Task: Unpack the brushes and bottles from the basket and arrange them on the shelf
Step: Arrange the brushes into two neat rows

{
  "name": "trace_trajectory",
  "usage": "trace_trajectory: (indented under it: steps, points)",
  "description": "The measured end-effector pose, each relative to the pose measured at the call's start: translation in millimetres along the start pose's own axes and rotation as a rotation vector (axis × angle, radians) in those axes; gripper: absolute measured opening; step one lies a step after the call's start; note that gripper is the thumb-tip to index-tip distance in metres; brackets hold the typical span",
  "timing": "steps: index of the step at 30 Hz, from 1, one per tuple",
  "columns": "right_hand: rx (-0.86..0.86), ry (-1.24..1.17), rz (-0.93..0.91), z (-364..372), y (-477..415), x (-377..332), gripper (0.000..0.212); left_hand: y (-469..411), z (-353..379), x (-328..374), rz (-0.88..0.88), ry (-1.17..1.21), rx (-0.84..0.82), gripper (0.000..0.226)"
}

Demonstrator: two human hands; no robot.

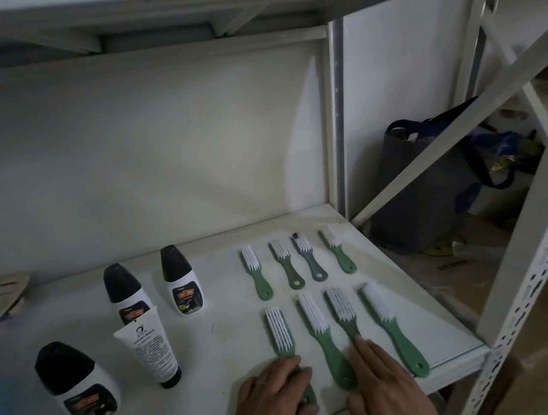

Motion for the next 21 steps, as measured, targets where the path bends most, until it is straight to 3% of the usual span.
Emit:
trace_trajectory:
  steps: [14,21]
  points:
    - [-0.018,-0.022,-0.036,-7,2,5,0.062,-1,6,-1,0.016,-0.009,-0.011,0.048]
    - [-0.107,0.056,0.102,-17,-2,50,0.061,2,1,3,0.048,0.079,-0.020,0.051]
Point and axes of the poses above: each hand's wrist, its own y-axis away from the middle knuckle, its own z-axis out of the palm, x = y × z, the point moved 8 cm from there along -y, towards the middle knuckle, and after that the axes turned 4 degrees about x, right-handed, at the moved point
